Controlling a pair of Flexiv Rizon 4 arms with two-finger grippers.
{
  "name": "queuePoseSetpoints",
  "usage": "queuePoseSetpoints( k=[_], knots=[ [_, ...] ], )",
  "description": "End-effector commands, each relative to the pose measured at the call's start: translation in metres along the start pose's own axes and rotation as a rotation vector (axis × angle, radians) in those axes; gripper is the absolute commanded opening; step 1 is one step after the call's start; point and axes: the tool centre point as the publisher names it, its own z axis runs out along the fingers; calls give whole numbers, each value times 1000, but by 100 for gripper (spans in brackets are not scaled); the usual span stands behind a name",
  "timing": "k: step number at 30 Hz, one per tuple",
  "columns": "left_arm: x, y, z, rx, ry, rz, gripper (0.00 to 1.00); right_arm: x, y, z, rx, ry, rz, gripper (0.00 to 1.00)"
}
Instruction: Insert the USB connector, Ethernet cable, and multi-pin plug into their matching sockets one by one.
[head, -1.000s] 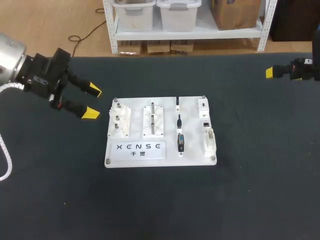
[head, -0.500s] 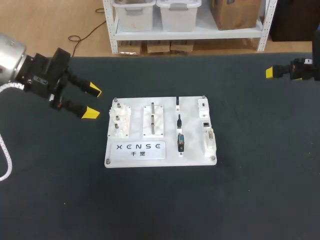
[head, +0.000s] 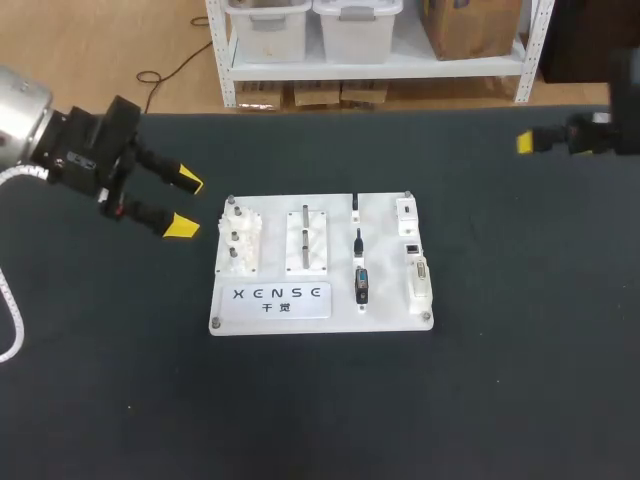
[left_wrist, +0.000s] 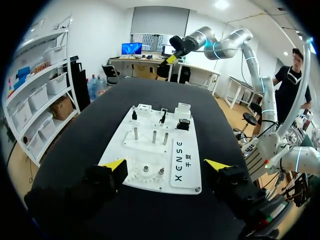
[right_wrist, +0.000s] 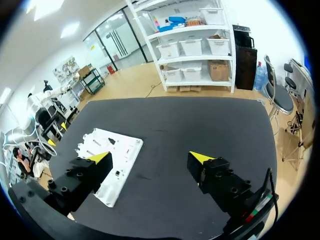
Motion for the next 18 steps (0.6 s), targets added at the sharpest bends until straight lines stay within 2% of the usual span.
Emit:
queuePoseSetpoints(
  k=[1, 7, 9, 12, 18],
  knots=[
    [1, 1, 0, 2, -2, 3, 100, -20, 42, 31, 241, 86, 11, 100],
    [1, 1, 0, 2, -2, 3, 100, -25, 85, 73, 396, 167, 23, 100],
    [1, 1, 0, 2, -2, 3, 100, -20, 96, 88, 465, 232, 44, 100],
    [1, 1, 0, 2, -2, 3, 100, -14, 111, 114, 528, 272, 32, 100],
    [1, 1, 0, 2, -2, 3, 100, 5, 127, 156, 577, 348, 47, 100]
  ],
)
